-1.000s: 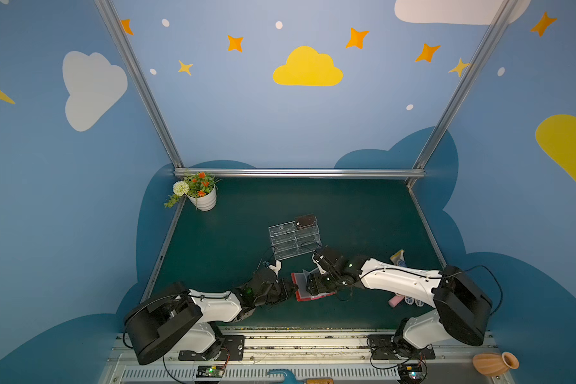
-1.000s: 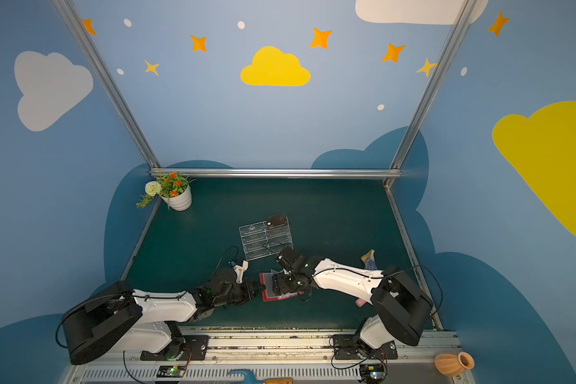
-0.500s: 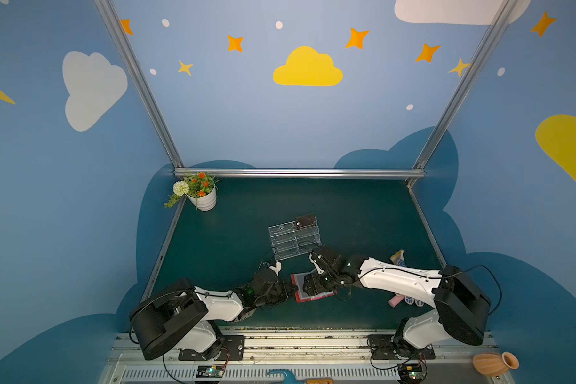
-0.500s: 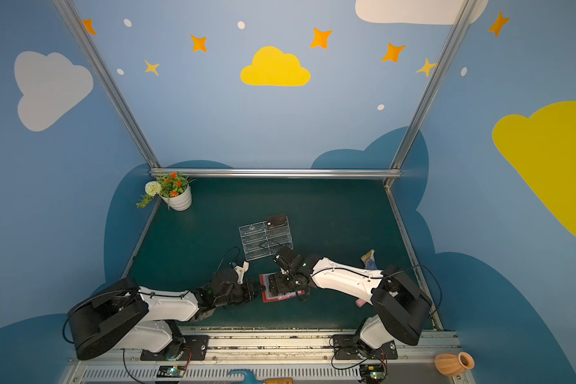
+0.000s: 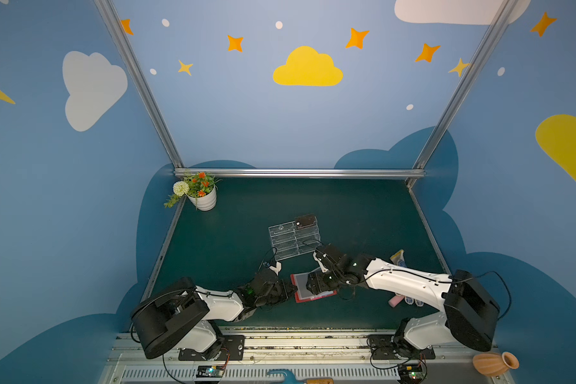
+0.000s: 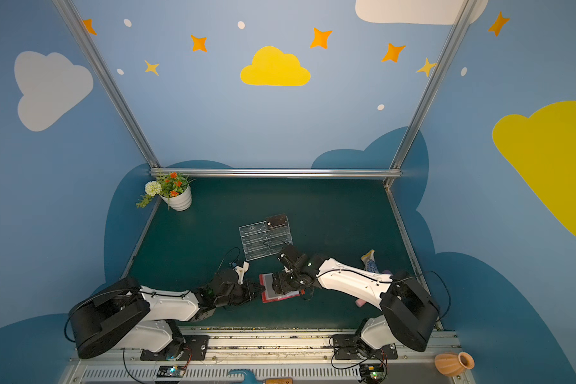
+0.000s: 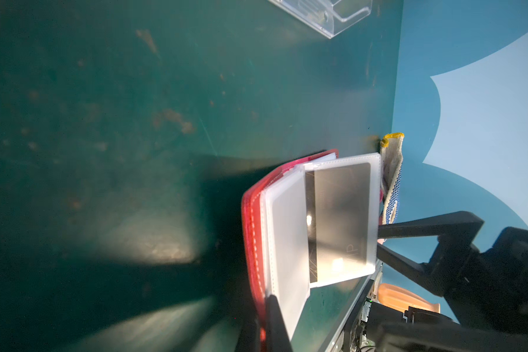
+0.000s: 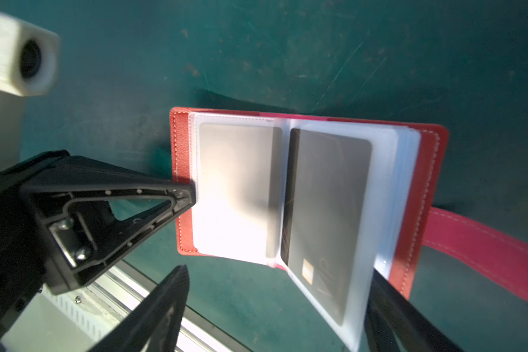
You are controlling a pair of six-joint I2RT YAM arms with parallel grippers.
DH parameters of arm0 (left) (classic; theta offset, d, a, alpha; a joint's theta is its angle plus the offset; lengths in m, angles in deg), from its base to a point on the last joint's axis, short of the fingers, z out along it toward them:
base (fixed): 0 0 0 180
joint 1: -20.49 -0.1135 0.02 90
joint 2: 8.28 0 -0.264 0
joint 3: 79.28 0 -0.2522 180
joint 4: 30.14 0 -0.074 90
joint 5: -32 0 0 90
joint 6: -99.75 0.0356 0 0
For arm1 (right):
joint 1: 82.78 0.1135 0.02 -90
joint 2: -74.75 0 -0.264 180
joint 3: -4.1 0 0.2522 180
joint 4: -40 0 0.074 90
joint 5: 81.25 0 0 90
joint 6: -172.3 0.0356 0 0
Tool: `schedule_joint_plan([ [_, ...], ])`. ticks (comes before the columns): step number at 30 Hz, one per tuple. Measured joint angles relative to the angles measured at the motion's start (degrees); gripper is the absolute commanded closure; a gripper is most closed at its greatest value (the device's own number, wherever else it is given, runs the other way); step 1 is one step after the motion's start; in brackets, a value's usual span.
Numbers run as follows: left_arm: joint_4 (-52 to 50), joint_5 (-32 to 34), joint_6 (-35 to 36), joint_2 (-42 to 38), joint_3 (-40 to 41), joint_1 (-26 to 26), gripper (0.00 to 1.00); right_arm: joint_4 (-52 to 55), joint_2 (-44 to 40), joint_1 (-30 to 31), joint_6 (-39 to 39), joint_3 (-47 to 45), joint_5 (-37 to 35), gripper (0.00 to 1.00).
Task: Take the credit cards out of the card holder
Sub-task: Flip over the card slot on the card holder.
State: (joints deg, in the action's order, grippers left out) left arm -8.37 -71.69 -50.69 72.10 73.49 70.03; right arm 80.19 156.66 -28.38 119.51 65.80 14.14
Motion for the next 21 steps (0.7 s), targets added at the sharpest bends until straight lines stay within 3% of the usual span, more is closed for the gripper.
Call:
schedule_joint_plan([
  [3, -0.9, 0.2, 0.2, 0.0, 0.0, 0.0, 0.9, -0.6, -0.8, -0.7, 0.1, -1.1, 0.4, 0.26],
  [8, -3.1, 1.1, 0.1, -1.2, -0.2, 0.0, 0.64, -1.2, -1.1, -1.2, 0.2, -1.9, 1.3, 0.36],
  [12, -6.5, 3.0, 0.2, -4.7, -0.4, 0.1, 0.52, -1.8, -1.3, -1.4, 0.3, -2.3, 1.7, 0.44],
  [19, -15.7, 6.5, 0.2, -16.0, -0.6, 0.1, 0.45, -2.6, -1.3, -1.6, 0.5, -2.4, 2.4, 0.52],
  [21, -18.1, 7.1, 0.2, -19.8, -1.0, 0.1, 0.43, -2.6, -1.4, -1.8, 0.5, -2.4, 2.6, 0.58],
])
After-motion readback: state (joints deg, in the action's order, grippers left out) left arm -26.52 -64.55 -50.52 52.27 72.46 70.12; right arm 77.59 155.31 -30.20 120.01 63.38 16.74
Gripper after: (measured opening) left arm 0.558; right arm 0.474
